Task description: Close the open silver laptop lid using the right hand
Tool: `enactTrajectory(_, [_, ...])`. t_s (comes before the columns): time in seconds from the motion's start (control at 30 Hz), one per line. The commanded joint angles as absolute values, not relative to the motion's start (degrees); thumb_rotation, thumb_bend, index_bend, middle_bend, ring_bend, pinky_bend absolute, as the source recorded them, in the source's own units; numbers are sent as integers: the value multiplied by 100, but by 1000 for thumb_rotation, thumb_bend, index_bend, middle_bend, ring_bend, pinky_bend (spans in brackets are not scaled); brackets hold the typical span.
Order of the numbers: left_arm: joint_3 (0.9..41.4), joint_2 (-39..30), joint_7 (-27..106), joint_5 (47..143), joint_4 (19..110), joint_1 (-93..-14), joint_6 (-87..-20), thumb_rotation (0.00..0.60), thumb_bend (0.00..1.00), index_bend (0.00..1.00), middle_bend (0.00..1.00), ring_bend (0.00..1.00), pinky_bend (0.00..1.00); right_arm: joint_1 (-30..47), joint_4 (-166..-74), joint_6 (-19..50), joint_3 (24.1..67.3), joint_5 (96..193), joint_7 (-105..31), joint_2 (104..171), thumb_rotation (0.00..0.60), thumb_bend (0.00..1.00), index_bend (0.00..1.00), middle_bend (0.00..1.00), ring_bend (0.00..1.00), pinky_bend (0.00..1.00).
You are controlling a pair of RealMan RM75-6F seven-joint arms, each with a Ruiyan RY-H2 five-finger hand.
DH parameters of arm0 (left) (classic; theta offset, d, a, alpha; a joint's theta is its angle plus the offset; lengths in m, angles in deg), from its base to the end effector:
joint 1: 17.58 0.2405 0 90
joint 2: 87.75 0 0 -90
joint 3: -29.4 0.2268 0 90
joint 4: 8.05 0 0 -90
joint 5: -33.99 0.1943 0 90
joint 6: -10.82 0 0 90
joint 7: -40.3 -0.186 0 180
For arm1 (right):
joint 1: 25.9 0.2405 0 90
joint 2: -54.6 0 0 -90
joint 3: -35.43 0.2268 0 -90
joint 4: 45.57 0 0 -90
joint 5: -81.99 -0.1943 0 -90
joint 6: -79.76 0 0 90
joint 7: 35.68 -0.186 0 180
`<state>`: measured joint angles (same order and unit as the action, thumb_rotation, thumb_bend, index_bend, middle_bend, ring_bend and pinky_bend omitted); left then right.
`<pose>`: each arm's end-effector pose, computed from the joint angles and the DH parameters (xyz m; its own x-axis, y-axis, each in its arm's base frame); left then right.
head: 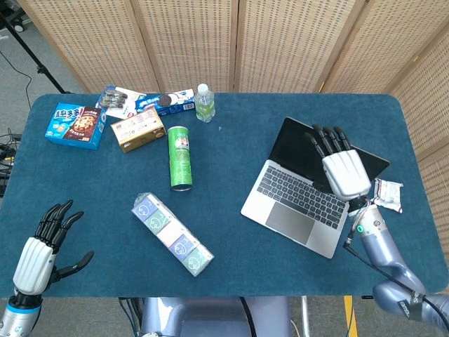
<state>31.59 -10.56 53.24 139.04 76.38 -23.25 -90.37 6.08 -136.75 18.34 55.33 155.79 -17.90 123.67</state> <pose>-0.2096 0.1915 0.1193 0.0417 -0.0916 0.9949 0.9209 -0.3828 -0.0738 -0.1466 -0.3794 0.1360 0.5200 0.0822 0.8502 -0.8103 -0.2673 0.5214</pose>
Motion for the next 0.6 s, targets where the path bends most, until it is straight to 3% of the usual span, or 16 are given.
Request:
enactTrajectory(0.03, [3161,-1055,5323,13901,7640,-2326,-9033,600,218,152,0,83,80,803,-13397,2084,5631,15211,-1599,12354,600,133,10,0,0,0])
enactTrajectory(0.6, [3230,-1060,5292,13999,7627,-2364,-8977,600,218,152,0,83,80,1017,-13574,2378,5488,14089,-875,11749,600,133,0,0,0,0])
